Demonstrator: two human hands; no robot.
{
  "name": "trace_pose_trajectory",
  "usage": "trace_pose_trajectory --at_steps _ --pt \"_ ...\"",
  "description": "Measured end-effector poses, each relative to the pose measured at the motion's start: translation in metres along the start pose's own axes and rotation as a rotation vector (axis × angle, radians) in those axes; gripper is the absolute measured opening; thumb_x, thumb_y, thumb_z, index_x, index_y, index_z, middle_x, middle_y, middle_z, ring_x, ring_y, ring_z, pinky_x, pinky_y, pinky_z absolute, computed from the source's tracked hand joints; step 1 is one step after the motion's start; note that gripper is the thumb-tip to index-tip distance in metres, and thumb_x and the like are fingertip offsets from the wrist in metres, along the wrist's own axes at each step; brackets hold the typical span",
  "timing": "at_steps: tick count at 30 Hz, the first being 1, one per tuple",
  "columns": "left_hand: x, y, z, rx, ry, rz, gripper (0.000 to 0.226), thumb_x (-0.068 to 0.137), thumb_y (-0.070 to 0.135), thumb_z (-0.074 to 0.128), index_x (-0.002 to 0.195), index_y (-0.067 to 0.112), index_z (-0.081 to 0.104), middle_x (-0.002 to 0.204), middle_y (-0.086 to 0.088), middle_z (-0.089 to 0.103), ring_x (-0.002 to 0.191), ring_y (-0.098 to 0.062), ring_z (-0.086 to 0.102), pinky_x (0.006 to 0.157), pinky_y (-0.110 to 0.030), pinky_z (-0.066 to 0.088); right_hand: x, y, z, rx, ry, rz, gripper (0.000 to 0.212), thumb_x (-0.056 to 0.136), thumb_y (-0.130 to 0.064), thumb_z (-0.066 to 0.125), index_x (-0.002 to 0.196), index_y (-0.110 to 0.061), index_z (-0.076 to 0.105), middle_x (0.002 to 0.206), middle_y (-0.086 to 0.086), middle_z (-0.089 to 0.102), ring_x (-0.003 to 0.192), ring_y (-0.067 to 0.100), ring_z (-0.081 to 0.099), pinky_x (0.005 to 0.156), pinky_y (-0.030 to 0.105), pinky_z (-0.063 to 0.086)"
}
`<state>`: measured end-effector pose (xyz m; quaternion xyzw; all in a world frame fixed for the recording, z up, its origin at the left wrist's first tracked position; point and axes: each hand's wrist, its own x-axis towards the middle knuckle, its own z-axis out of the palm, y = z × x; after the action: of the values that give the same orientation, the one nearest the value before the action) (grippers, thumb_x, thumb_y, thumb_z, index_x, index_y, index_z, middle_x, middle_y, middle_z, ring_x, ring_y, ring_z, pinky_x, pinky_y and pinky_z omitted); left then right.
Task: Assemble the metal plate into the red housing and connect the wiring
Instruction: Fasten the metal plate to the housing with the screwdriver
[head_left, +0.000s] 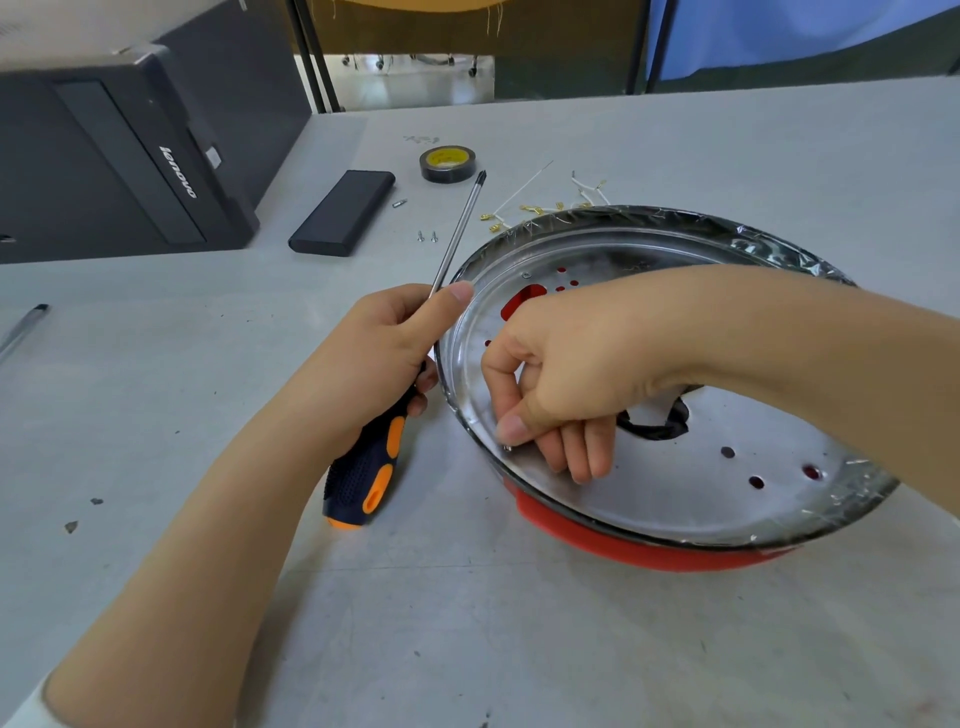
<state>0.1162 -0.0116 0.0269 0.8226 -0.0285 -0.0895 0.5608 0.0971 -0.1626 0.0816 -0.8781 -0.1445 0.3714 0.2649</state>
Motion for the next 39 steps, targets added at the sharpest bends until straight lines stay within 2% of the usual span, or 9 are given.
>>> trace_pose_trajectory --at_steps 3,9,23,28,32,36,39 --pt "0.001 -0.001 0.000 0.003 -0.002 -0.003 0.059 0.096 0.047 0.053 0.100 -0.012 0.052 0.072 -0.013 0.048 0.043 -0.014 0.039 0.038 -0.021 0.039 0.000 0.001 -0.003 0.024 -0.019 0.002 0.019 0.093 -0.010 0.057 0.075 -0.008 0.051 0.045 0.000 0.061 0.036 0.010 0.058 0.039 0.016 0.047" --pt "0.001 -0.001 0.000 0.013 0.003 -0.010 0.059 0.096 0.047 0.052 0.098 -0.011 0.054 0.069 -0.014 0.049 0.041 -0.013 0.039 0.038 -0.021 0.039 -0.002 0.002 -0.005 0.073 -0.053 -0.005 0.013 0.092 -0.008 0.058 0.080 -0.005 0.055 0.057 0.008 0.063 0.040 0.011 0.060 0.041 0.017 0.049" --pt "0.001 -0.003 0.001 -0.007 -0.002 -0.007 0.059 0.096 0.049 0.051 0.096 -0.010 0.052 0.070 -0.012 0.044 0.041 -0.013 0.039 0.038 -0.021 0.039 -0.007 0.001 -0.004 0.016 -0.025 -0.013 0.017 0.096 -0.012 0.053 0.083 -0.004 0.062 0.057 0.003 0.067 0.042 0.012 0.063 0.049 0.018 0.055" --pt "0.001 -0.003 0.000 -0.031 -0.008 -0.016 0.050 0.095 0.052 0.051 0.081 0.005 0.059 0.065 -0.012 0.045 0.040 -0.012 0.040 0.038 -0.021 0.039 -0.006 0.005 -0.004 0.071 -0.026 -0.028 0.015 0.095 -0.009 0.053 0.084 -0.003 0.061 0.056 0.005 0.067 0.042 0.014 0.063 0.044 0.019 0.053" --pt "0.000 -0.002 0.000 -0.027 -0.024 -0.026 0.049 0.094 0.056 0.049 0.073 0.013 0.056 0.060 -0.011 0.046 0.041 -0.014 0.041 0.039 -0.022 0.040 -0.007 0.009 -0.006 0.118 -0.025 -0.048 0.014 0.095 -0.008 0.053 0.084 -0.001 0.059 0.055 0.006 0.066 0.042 0.014 0.064 0.043 0.019 0.051" --pt "-0.001 0.000 -0.004 -0.058 -0.006 -0.080 0.053 0.098 0.058 0.040 0.066 0.024 0.066 0.056 0.005 0.061 0.038 -0.011 0.044 0.038 -0.019 0.041 -0.009 0.014 -0.009 0.157 0.072 -0.106 0.012 0.094 -0.014 0.055 0.086 -0.006 0.058 0.058 0.004 0.068 0.047 0.016 0.066 0.044 0.020 0.051" --pt "0.001 0.003 -0.018 -0.227 0.098 -0.131 0.037 0.103 0.041 0.040 0.093 0.020 0.069 0.082 0.007 0.074 0.041 -0.012 0.044 0.038 -0.022 0.040 -0.018 0.015 -0.012 0.150 0.228 -0.207 0.010 0.094 -0.016 0.054 0.087 -0.011 0.058 0.063 0.002 0.070 0.051 0.017 0.067 0.046 0.023 0.052"
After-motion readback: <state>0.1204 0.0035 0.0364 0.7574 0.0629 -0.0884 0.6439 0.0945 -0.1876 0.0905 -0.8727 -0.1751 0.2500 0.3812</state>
